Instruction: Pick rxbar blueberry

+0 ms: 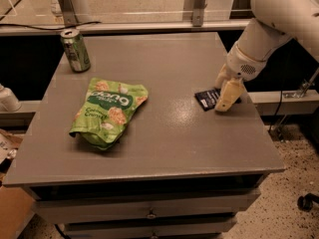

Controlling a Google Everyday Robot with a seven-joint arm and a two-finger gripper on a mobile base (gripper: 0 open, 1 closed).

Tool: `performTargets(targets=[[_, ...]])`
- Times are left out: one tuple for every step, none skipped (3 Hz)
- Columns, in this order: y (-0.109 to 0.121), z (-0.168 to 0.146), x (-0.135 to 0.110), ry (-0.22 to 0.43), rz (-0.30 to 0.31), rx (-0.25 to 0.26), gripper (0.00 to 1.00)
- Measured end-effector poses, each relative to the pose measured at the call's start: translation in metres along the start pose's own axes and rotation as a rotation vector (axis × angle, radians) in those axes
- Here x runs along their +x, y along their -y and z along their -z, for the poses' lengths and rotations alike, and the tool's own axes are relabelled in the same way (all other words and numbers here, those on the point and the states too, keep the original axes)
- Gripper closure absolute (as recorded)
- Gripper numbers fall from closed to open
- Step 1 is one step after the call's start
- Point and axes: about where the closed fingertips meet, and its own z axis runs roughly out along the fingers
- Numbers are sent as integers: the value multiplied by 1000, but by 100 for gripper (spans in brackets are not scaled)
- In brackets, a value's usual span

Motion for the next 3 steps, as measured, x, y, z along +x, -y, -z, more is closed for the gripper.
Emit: performTargets(targets=[[0,8,-2,0,0,0,86],[0,9,-2,0,0,0,100],[-12,52,-9,43,7,36,100]])
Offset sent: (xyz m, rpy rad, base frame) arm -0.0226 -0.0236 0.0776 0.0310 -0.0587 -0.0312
